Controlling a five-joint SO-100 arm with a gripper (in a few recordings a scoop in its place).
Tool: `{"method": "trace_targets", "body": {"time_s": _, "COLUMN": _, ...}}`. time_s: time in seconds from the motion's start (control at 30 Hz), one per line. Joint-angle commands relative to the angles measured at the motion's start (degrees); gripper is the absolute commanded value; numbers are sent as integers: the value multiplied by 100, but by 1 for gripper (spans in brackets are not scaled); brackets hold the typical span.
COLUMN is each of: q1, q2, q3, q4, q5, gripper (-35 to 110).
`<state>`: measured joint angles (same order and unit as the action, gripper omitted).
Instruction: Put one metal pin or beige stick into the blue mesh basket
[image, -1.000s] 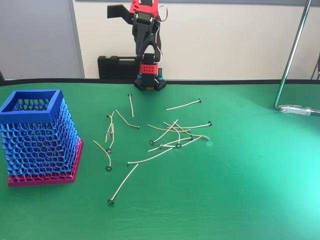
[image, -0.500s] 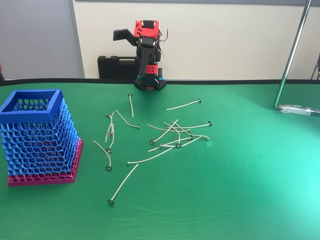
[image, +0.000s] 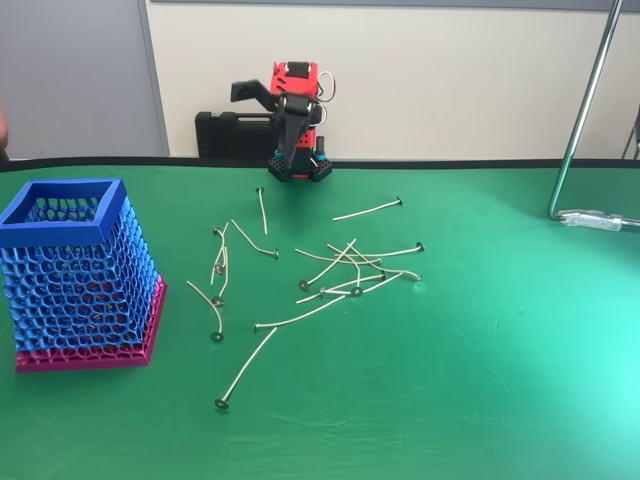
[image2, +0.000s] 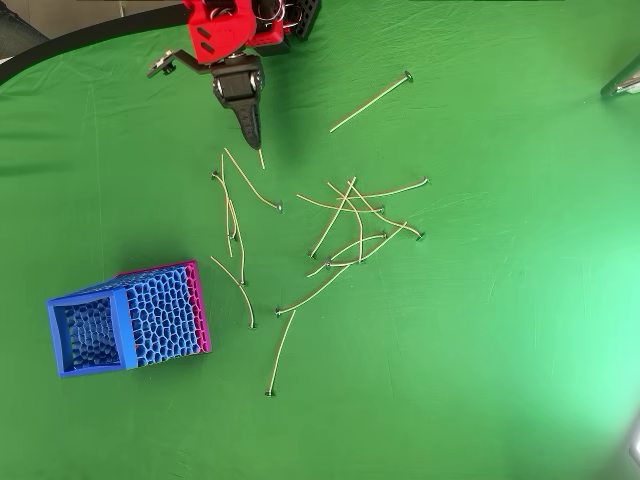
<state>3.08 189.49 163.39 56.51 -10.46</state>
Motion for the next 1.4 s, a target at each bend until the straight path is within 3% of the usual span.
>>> {"method": "trace_targets", "body": {"time_s": 0.0, "q1": -9, "q2": 97, "q3": 158, "q4": -79, "q5": 44, "gripper": 0}}
{"method": "trace_targets", "body": {"time_s": 0.37, "q1": 176, "q2": 105, "q3": 1327, "q4": -1116, "q5": 0, "gripper": 0}}
{"method": "trace_targets", "body": {"time_s": 1.37, "q1": 105, "q2": 105, "q3": 1327, "q4": -686, "q5": 79, "gripper": 1}}
